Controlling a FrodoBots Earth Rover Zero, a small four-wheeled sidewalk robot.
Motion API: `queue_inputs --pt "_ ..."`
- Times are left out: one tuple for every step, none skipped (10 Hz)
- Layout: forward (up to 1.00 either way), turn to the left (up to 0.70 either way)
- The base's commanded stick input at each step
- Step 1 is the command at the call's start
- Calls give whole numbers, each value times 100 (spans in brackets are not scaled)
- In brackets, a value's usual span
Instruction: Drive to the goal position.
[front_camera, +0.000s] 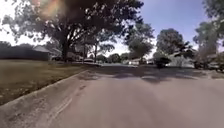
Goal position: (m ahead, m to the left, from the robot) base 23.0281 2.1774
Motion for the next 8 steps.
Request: queue_inputs --pt "100 0" --pt "100 0" --pt "100 0" --pt "100 0" --pt "100 0" --pt "100 0" --pt "100 0" --pt "100 0"
